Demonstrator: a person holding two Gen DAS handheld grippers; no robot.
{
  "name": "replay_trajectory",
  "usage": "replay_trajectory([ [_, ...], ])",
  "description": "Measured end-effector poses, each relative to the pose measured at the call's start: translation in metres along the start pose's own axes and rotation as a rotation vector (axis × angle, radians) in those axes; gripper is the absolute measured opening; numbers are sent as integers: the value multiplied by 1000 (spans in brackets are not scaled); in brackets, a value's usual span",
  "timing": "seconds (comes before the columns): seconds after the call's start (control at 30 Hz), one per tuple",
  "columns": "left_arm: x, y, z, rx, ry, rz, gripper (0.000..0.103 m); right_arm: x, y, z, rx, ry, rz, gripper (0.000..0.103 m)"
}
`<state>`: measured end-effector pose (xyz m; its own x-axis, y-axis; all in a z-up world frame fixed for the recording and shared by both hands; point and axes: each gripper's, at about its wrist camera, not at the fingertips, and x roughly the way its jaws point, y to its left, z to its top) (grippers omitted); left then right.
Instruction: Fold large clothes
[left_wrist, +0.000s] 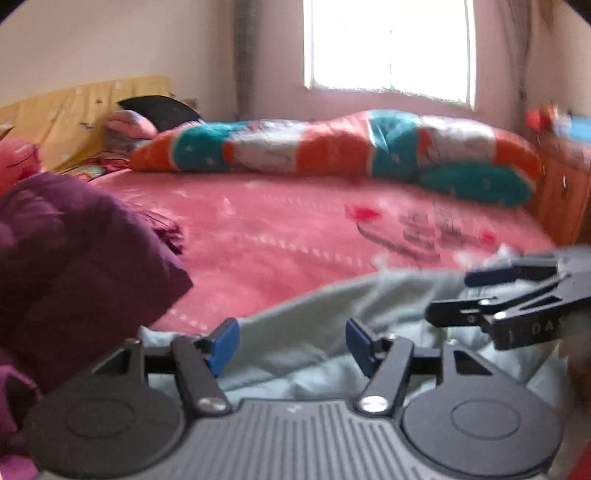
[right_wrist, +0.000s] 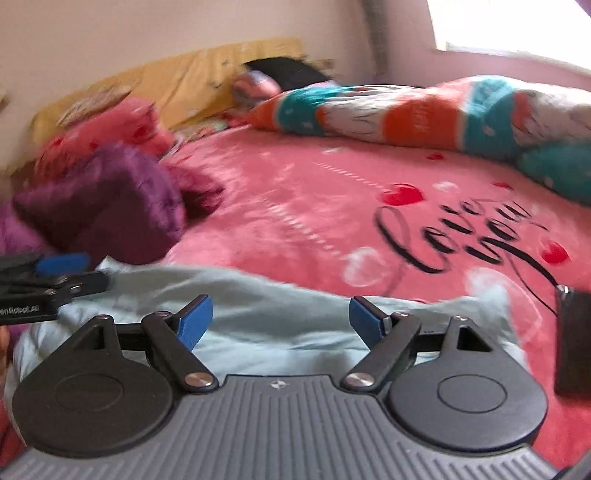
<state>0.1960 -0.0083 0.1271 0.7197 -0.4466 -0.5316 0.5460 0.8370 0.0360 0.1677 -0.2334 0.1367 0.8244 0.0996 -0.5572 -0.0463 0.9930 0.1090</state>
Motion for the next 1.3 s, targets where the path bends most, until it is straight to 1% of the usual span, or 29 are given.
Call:
replay_trajectory([
  [0.03, 7, 2, -4, -2, 19, 6, 64, 5, 4, -2, -24, 14, -11, 101],
  [0.1, 21, 15, -13, -53, 66, 8, 65, 16, 5, -8, -57, 48, -54, 101],
  [0.2, 28, 33, -23, -69, 77, 68, 65, 22, -8, -16, -68, 76, -98, 102],
  [0.27, 29, 47, -29, -102, 79, 102, 66, 20, -20, -20, -42, 81, -110, 102],
  [0.3, 30, 53, -31, -106, 79, 131, 66, 22, -24, -20, -30, 81, -112, 102],
  [0.37, 29, 62, -36, -105, 74, 209, 67, 21, -34, -22, -27, 78, -149, 102],
  [0.43, 29, 71, -41, -113, 76, 257, 68, 20, -46, -24, -11, 73, -178, 102],
  [0.5, 31, 77, -48, -121, 79, 318, 77, 17, -56, -28, 7, 69, -206, 102],
  [0.53, 30, 81, -51, -128, 81, 324, 79, 17, -59, -30, 14, 66, -217, 102],
  [0.57, 30, 83, -54, -137, 81, 324, 80, 17, -65, -32, 31, 66, -224, 102],
  [0.6, 31, 84, -57, -142, 79, 327, 81, 29, -70, -31, 51, 68, -231, 103],
  [0.73, 27, 80, -56, -123, 69, 347, 81, 33, -80, -39, 116, 62, -233, 103],
  [0.83, 14, 75, -51, -103, 39, 378, 78, 29, -77, -37, 119, 56, -255, 103],
  [0.9, -7, 69, -44, -97, -2, 386, 77, 15, -75, -33, 139, 28, -268, 103],
  [0.97, -33, 58, -38, -84, -75, 385, 77, -6, -77, -31, 197, -31, -260, 103],
  [1.03, -52, 43, -33, -68, -122, 371, 77, -32, -75, -31, 257, -94, -247, 103],
  [1.1, -67, 23, -32, -57, -151, 334, 77, -56, -69, -36, 302, -140, -233, 103],
  [1.17, -75, 0, -33, -35, -167, 300, 77, -68, -56, -44, 305, -145, -223, 103],
  [1.23, -76, -21, -36, -10, -174, 274, 78, -77, -41, -56, 287, -143, -242, 103],
  [1.3, -69, -39, -40, 19, -161, 245, 78, -78, -29, -71, 274, -134, -257, 103],
])
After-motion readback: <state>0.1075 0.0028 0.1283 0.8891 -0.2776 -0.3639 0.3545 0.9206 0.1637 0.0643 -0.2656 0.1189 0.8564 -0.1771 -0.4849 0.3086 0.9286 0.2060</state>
